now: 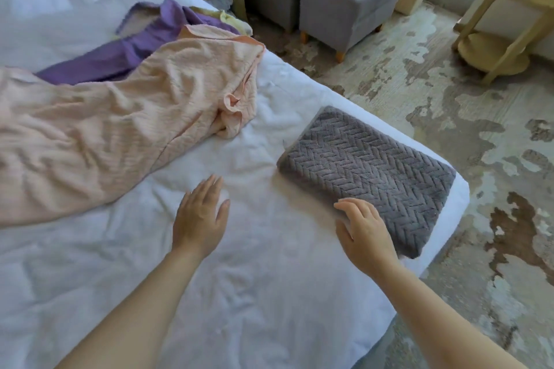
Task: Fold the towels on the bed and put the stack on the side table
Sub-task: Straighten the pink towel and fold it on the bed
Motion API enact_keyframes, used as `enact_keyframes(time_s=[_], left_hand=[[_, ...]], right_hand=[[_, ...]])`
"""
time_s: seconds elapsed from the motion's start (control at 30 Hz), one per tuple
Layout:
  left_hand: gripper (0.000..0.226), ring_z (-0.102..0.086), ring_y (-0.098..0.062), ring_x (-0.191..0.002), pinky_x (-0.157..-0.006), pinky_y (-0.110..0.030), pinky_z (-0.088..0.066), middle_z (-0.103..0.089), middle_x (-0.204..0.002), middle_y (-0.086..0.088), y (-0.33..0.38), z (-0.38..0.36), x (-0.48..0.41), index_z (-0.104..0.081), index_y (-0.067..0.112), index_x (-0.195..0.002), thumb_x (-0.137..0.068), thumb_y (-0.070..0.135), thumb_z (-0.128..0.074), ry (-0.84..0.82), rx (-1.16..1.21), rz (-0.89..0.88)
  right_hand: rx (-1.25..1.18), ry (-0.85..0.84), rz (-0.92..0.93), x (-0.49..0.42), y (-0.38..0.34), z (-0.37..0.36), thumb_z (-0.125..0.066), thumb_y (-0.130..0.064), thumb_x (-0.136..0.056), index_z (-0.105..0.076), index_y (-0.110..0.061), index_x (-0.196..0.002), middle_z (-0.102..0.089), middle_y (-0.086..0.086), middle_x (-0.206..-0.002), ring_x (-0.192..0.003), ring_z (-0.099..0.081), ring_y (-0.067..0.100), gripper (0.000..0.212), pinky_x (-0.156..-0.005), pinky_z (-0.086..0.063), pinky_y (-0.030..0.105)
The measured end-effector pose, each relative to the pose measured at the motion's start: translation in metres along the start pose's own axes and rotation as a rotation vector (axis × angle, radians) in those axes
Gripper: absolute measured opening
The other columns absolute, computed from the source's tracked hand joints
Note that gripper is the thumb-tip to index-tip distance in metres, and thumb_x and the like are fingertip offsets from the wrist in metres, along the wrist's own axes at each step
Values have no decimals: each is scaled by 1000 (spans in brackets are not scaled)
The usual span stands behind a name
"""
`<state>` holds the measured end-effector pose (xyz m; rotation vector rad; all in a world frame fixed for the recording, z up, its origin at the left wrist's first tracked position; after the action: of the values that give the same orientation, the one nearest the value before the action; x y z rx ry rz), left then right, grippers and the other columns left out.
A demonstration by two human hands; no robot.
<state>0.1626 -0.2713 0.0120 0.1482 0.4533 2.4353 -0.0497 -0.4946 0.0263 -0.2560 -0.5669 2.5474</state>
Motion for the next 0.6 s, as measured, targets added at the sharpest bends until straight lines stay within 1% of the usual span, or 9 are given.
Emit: enact_keyframes(time_s=[0.07,0.13,0.23,0.3,0.4,0.5,0.6], left_hand=[[50,-39,-28,-137,-111,-48,-27,-43,-148,-11,-33,18,22,-46,8,-140,-96,31,-44,28,1,92],[49,-37,-29,-138,-112,-48,-27,-41,-149,-13,-67,33,44,-44,6,-141,-97,26,-48,44,-12,184],[52,-37,-31,-137,-110,-47,-31,-39,-149,-14,-114,49,72,-42,5,-141,-95,26,-52,70,-33,349],[56,-38,-31,-137,-109,-45,-33,-37,-150,-13,-144,55,85,-42,6,-141,-91,24,-58,78,-34,487],[57,-35,-29,-138,-107,-43,-35,-35,-152,-13,-184,57,91,-41,6,-142,-90,24,-58,88,0,655],[59,-34,-29,-138,-104,-42,-36,-29,-154,-12,-216,55,80,-37,8,-143,-90,27,-58,100,22,750],[60,-36,-32,-135,-100,-44,-37,-28,-154,-12,-238,50,54,-39,9,-141,-89,31,-60,111,21,779]], right_hand=[[-5,-44,66,-9,-30,-9,-69,-2,-79,-66,-4,-107,-65,10,-113,-106,-58,35,29,-91,-46,39],[-39,-96,95,-20,-59,-22,-68,-4,-81,-65,-5,-109,-64,10,-115,-110,-56,35,28,-94,-44,39],[-69,-198,143,-43,-99,-49,-63,-13,-88,-62,-11,-116,-61,5,-121,-118,-51,29,29,-98,-40,37],[-69,-275,195,-63,-121,-70,-58,-18,-91,-59,-17,-120,-57,0,-125,-120,-48,24,29,-97,-39,34],[-51,-348,236,-99,-147,-100,-54,-24,-94,-55,-21,-124,-53,-4,-130,-119,-47,20,31,-92,-40,31],[-57,-400,253,-135,-171,-127,-53,-25,-94,-52,-21,-127,-50,-3,-133,-124,-43,20,33,-95,-37,30],[-62,-403,311,-171,-195,-152,-56,-21,-92,-52,-16,-127,-50,2,-133,-122,-43,23,36,-98,-36,33]])
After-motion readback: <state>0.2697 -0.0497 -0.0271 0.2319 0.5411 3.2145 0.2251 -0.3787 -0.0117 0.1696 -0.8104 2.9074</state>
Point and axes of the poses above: each hand's wrist, its own x-axis away from the middle knuckle, its own z-axis out of the back of the hand, y = z × x, the point moved 3 cm from there along -x, towards the middle knuckle
